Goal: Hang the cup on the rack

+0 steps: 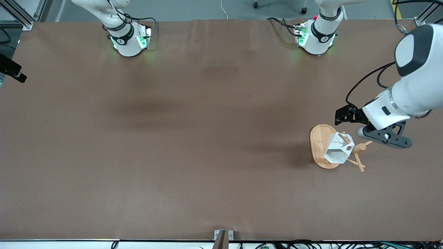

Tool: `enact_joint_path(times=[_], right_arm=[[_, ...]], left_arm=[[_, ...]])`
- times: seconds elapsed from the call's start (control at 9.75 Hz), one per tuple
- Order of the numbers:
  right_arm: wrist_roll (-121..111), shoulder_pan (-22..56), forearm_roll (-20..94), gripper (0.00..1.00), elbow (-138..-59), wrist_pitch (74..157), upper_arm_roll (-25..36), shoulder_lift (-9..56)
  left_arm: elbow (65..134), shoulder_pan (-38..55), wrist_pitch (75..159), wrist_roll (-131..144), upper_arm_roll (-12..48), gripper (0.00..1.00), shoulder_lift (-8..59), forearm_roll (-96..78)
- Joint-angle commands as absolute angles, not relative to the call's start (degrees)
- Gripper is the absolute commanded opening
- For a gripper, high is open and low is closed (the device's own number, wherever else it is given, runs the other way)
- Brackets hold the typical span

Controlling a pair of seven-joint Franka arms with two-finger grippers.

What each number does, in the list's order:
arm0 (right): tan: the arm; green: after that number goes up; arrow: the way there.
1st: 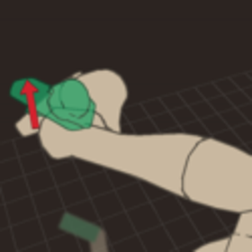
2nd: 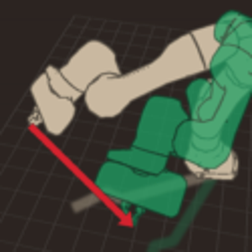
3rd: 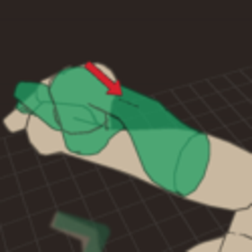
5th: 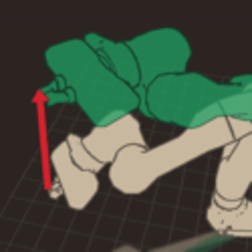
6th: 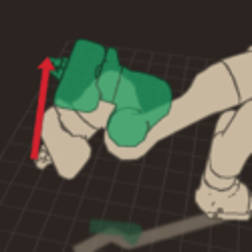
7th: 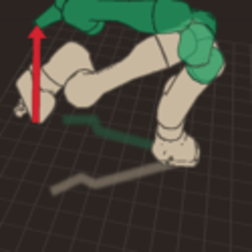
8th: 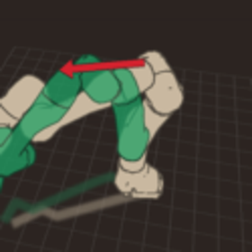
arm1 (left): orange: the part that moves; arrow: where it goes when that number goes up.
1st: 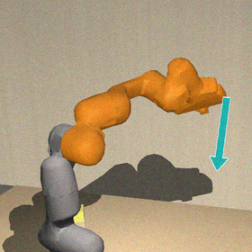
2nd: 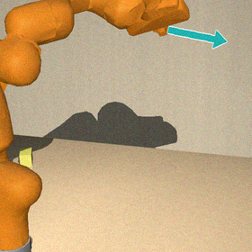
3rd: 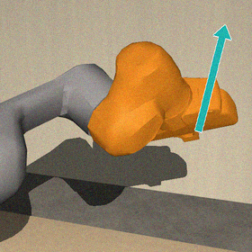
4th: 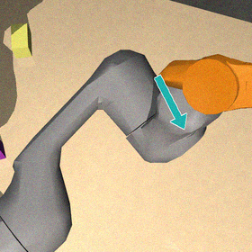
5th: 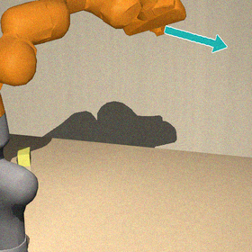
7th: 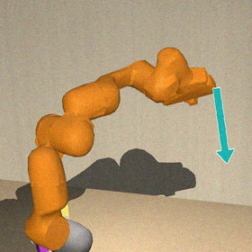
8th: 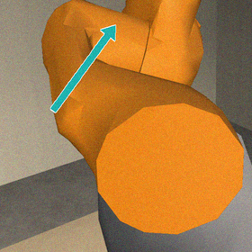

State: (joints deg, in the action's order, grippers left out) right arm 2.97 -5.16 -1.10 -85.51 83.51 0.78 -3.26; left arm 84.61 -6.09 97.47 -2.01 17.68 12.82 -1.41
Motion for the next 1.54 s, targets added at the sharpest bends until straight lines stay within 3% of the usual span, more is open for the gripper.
enact_joint_path(times=[0.0,0.41,0.72,0.92,1.23,1.44], right_arm=[[2.11,-6.07,-1.23,1.0,-85.08,82.88,0.26,-3.08],[-1.32,-7.21,-1.23,1.0,-85.08,82.88,0.26,-2.99],[-1.32,-7.21,-1.23,1.0,-85.08,82.88,0.26,-2.99],[-1.41,-7.21,-1.23,1.0,-85.08,82.79,0.26,-2.99],[-1.41,-7.29,-1.23,1.0,-84.99,82.79,0.26,-2.99],[-1.41,-7.29,-1.23,1.0,-84.99,82.88,0.26,-2.99]], left_arm=[[86.04,-6.33,95.72,6.72,19.58,1.0,9.42,-1.23],[88.33,-4.85,95.45,4.23,16.11,1.0,1.43,-1.58],[90.96,-0.28,87.3,4.57,10.3,1.0,-3.5,-0.88],[95.78,0.87,87.27,4.57,9.93,1.0,-7.8,2.44],[95.81,1.93,86.84,4.05,7.82,1.0,-8.7,2.46],[92.48,1.32,86.75,3.16,7.82,1.0,-5.73,1.76]])
